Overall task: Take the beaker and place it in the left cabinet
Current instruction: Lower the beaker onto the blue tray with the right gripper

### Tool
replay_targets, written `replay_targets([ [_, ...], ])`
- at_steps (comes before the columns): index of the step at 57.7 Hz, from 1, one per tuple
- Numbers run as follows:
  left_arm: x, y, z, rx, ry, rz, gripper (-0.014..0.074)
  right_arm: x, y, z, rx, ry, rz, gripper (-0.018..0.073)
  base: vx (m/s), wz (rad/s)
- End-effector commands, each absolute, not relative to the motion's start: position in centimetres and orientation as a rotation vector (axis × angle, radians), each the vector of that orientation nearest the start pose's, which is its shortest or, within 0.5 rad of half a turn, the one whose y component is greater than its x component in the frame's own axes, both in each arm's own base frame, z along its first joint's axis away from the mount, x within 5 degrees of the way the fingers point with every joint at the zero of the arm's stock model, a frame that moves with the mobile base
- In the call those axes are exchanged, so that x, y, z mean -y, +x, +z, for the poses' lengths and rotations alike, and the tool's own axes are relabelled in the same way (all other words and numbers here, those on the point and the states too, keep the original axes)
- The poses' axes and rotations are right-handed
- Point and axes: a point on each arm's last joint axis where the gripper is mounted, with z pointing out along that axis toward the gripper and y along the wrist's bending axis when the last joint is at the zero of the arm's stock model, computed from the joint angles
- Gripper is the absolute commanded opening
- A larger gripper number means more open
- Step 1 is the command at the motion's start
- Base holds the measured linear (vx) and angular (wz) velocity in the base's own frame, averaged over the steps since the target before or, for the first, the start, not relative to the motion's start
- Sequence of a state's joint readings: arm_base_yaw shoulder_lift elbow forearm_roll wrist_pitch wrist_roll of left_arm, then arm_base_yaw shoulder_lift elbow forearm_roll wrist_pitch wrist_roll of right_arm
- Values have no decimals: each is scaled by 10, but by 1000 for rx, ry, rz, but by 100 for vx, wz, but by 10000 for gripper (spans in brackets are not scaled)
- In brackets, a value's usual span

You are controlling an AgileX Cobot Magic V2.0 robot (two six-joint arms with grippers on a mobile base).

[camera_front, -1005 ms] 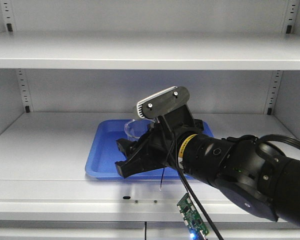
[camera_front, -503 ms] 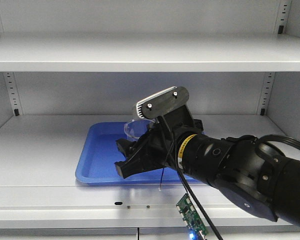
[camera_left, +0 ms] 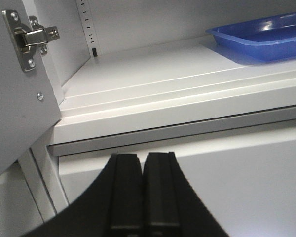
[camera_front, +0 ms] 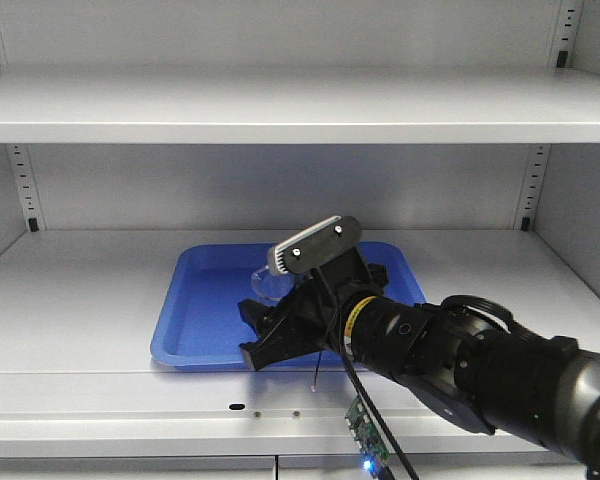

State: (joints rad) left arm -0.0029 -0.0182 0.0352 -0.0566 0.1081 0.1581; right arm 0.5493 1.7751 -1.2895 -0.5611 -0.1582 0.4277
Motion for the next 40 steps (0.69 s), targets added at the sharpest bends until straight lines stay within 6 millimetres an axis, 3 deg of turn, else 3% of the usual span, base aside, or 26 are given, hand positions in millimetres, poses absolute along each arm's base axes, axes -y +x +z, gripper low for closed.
replay_targets([
  [1,1,55,207,-1496,78,68,-6,-220,365,324,-1576,-606,421,156,0,0],
  [11,1,55,207,-1496,78,68,-6,-217,396,331,-1534,-562,398,156,0,0],
  [18,1,55,207,-1496,78,68,-6,-228,417,333,-1499,-552,399,156,0,0],
  [31,1,55,207,-1496,78,68,-6,-241,449,313,-1541,-539,374,156,0,0],
  [40,1,55,207,-1496,78,68,-6,-241,454,304,-1602,-534,340,163,0,0],
])
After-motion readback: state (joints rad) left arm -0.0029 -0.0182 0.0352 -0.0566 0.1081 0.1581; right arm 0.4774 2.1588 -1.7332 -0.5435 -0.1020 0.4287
